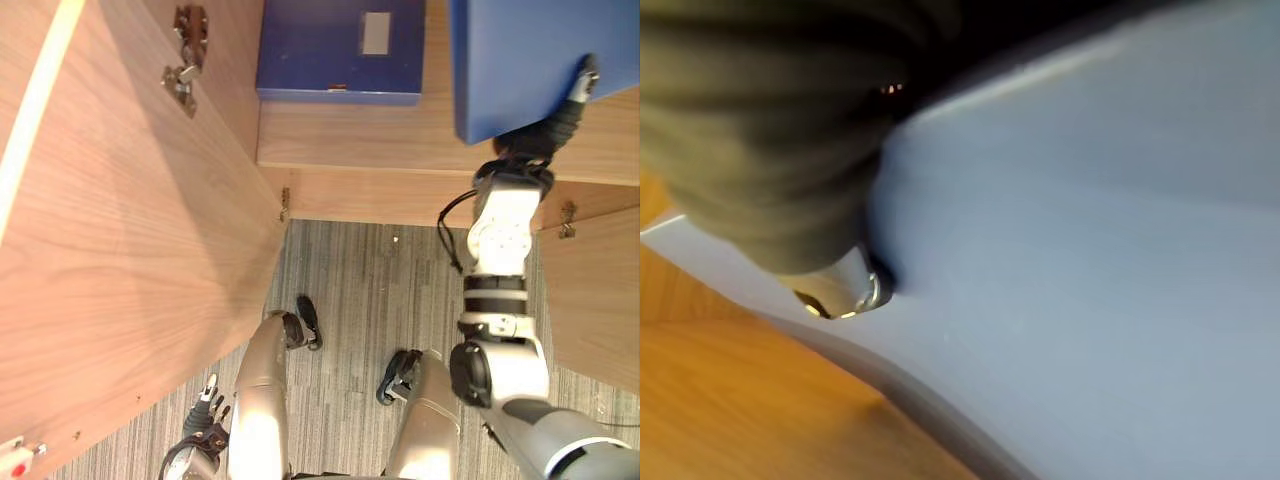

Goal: Walk over to the cabinet, pick up the folder, carry it to the office cabinet, place the folder inside the office cabinet, then close the office cabinet door

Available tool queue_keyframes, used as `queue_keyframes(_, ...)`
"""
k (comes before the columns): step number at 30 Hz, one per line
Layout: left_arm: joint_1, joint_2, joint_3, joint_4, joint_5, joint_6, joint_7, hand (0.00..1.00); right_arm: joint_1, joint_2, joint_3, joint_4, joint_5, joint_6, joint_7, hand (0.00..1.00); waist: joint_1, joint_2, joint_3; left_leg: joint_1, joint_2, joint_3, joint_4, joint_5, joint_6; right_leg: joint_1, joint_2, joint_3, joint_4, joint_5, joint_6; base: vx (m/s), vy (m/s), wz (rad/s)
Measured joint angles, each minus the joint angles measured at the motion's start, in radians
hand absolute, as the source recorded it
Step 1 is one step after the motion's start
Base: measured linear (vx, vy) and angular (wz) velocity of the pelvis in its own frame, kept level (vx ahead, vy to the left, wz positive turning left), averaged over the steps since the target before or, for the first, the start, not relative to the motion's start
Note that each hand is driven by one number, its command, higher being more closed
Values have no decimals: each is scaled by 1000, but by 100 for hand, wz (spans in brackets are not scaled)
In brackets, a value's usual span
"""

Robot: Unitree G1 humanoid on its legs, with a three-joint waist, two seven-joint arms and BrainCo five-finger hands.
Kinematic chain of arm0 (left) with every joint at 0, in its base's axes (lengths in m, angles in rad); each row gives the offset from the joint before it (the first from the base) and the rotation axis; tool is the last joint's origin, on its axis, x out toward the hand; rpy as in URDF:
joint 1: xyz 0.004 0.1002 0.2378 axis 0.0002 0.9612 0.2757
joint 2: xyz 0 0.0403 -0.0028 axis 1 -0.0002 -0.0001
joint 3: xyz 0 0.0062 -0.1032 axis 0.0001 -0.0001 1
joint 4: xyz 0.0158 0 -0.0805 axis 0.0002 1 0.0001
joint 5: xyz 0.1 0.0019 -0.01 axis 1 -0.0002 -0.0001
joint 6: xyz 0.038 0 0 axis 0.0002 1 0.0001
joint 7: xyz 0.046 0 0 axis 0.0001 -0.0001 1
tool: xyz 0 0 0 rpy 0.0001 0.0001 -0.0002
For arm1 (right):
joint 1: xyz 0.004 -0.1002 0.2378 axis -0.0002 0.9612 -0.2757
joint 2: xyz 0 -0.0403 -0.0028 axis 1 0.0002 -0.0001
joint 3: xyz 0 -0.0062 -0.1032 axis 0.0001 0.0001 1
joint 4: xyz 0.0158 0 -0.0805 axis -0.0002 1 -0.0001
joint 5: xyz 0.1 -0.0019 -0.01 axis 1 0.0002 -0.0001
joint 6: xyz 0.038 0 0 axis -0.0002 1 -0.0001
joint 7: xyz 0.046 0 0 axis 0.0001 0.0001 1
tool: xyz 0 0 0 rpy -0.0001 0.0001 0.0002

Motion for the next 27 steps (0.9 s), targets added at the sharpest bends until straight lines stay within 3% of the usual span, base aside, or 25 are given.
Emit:
queue_keyframes(9,-2,-2,-22,-12,-17,7,20,0,-247,-152,-148,271,79,32,-134,100,29,18,-1,-68,-22,-25,3,22,-9,-56,-21,-27,44,-18,-11,15,-54,12)
queue_keyframes(14,-17,-11,-33,-12,-34,7,37,0,-354,-225,-143,412,91,92,-196,100,47,42,9,-163,-22,-49,22,53,-13,-146,-27,-33,105,-35,-34,-17,-108,13)
queue_keyframes(20,-18,-18,-40,-28,-38,8,52,0,-391,-266,-95,468,95,134,-227,100,64,56,17,-252,-6,-65,72,60,-14,-236,-33,-27,177,-56,-51,1,-87,3)
queue_keyframes(27,-40,-24,-30,-8,-32,8,70,0,-445,-326,-91,512,104,139,-232,100,67,63,33,-297,-3,-67,81,74,-17,-290,-36,-18,212,-59,-58,-6,-66,2)
